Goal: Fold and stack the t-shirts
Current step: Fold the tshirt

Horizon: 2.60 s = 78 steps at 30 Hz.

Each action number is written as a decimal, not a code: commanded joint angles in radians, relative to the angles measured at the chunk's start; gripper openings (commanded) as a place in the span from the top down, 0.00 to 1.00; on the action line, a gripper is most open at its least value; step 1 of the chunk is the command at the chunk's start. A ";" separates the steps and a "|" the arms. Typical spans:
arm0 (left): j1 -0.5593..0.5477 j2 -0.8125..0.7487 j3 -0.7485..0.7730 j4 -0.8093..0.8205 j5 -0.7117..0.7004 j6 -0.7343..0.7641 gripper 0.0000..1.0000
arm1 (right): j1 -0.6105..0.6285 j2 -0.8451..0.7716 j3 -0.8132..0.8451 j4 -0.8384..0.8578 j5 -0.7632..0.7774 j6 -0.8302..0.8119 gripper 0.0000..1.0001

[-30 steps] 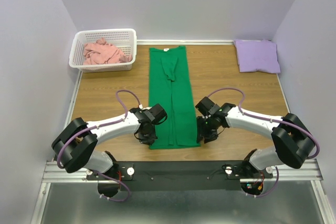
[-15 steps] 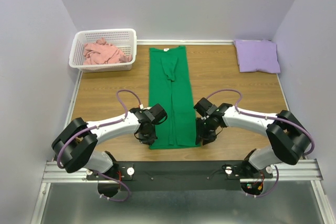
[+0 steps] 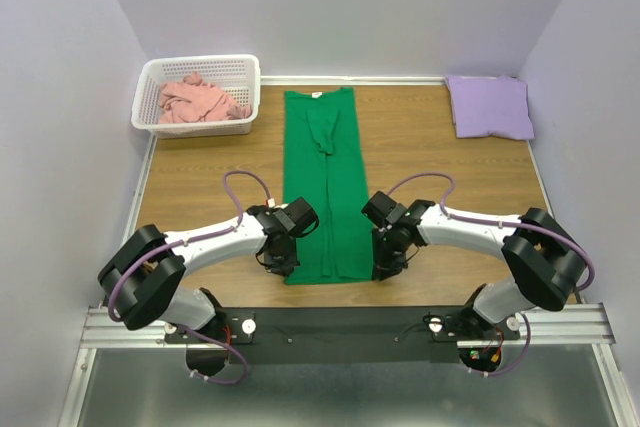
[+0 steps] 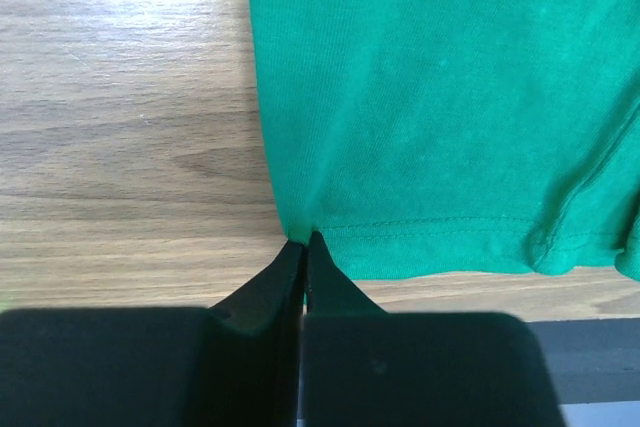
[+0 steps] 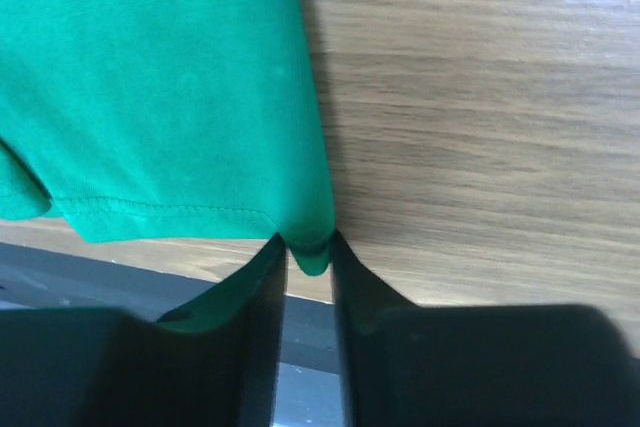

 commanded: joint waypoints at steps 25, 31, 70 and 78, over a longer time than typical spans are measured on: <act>0.105 -0.054 0.121 -0.012 0.026 0.182 1.00 | 0.002 0.038 0.243 -0.218 0.201 -0.153 0.99; 0.247 0.012 0.232 0.014 -0.007 0.305 1.00 | -0.079 0.115 0.420 -0.220 0.239 -0.253 1.00; 0.453 0.440 0.539 0.311 -0.141 0.541 1.00 | -0.260 0.461 0.711 0.060 0.353 -0.534 0.99; 0.453 0.434 0.522 0.338 -0.152 0.538 0.75 | -0.258 0.471 0.691 0.073 0.368 -0.528 0.86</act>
